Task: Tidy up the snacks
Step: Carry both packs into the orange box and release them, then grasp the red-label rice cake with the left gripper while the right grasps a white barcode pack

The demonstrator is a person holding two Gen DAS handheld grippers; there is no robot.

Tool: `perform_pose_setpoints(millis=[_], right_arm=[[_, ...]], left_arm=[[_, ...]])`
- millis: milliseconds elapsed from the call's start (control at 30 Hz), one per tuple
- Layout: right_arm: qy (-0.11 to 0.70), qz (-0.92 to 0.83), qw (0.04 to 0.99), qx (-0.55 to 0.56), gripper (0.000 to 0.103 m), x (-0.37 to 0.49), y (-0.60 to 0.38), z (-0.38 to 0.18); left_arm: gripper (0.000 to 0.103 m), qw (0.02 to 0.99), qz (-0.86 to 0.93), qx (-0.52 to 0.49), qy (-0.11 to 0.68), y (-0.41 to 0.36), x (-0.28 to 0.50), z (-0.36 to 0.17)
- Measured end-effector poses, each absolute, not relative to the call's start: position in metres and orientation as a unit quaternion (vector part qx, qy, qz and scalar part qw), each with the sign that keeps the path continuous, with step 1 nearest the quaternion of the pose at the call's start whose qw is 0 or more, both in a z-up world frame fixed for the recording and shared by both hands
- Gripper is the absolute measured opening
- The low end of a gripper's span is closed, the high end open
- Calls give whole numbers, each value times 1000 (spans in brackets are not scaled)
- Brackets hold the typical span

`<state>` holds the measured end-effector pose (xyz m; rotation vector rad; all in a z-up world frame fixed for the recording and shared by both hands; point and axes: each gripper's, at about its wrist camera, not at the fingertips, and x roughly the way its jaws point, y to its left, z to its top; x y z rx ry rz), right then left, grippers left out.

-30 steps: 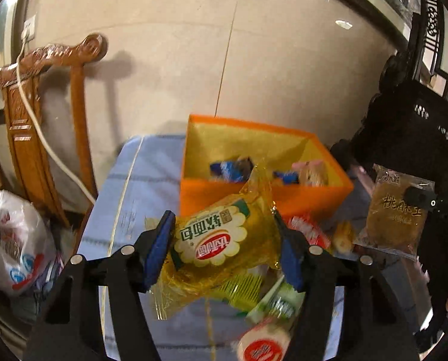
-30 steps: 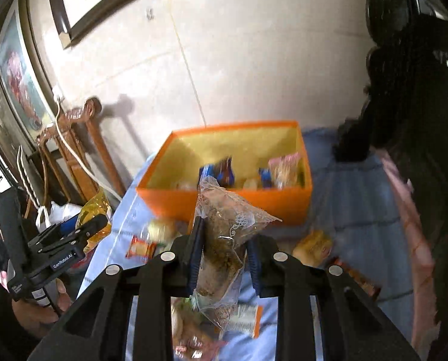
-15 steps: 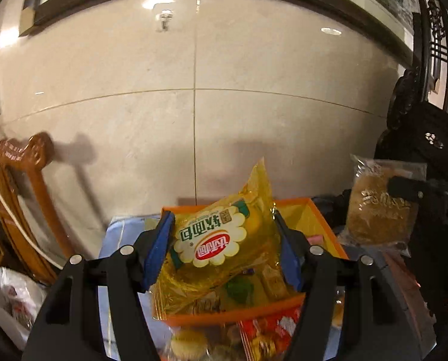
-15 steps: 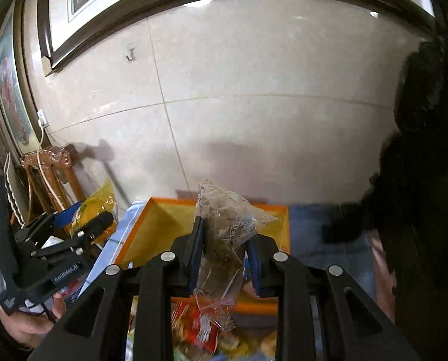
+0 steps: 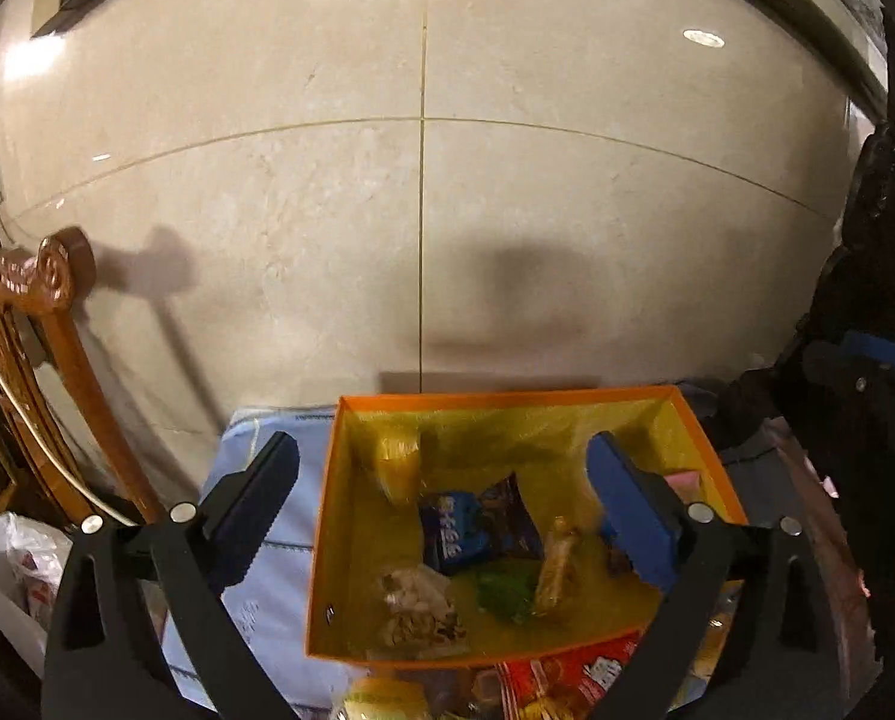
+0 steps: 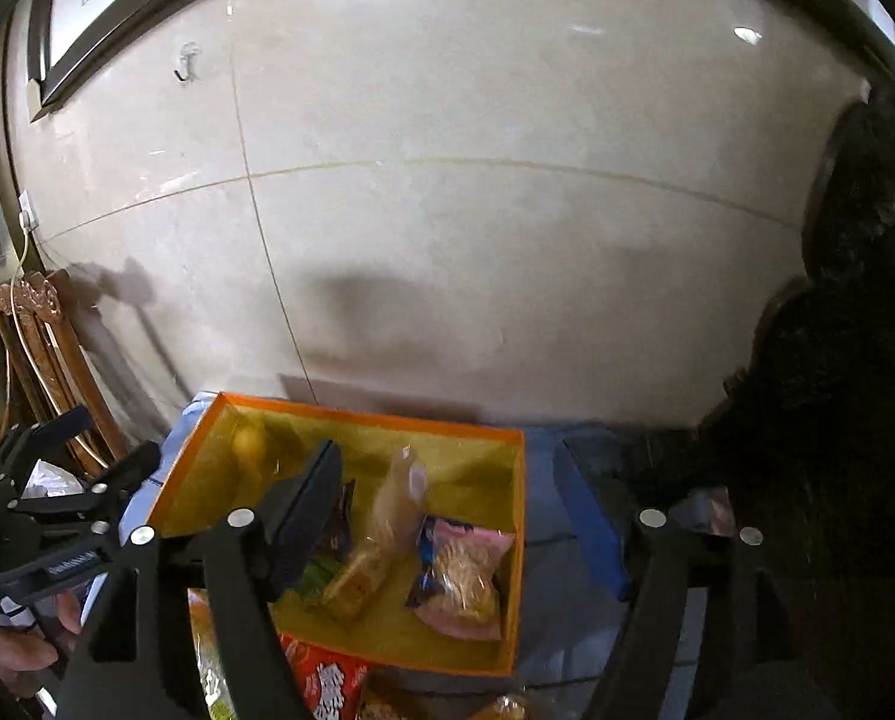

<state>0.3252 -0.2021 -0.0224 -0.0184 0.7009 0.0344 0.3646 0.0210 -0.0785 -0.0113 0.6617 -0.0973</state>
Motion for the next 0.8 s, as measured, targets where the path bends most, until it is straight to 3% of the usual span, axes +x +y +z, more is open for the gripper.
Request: perform_pose_setpoints(millis=[367,633,800], right_arm=[[395,60,917,1,74,240,-184,-76],[493,60,868,22,76,142,-173,-190],[517,46,855,22,76,121,-162,-224]], left_arm=[[94,931,-100,35,350,13,272,-118],[94,910,-100,53,400,26,172,-196],[94,900,-75,54,426,26,141,-233]])
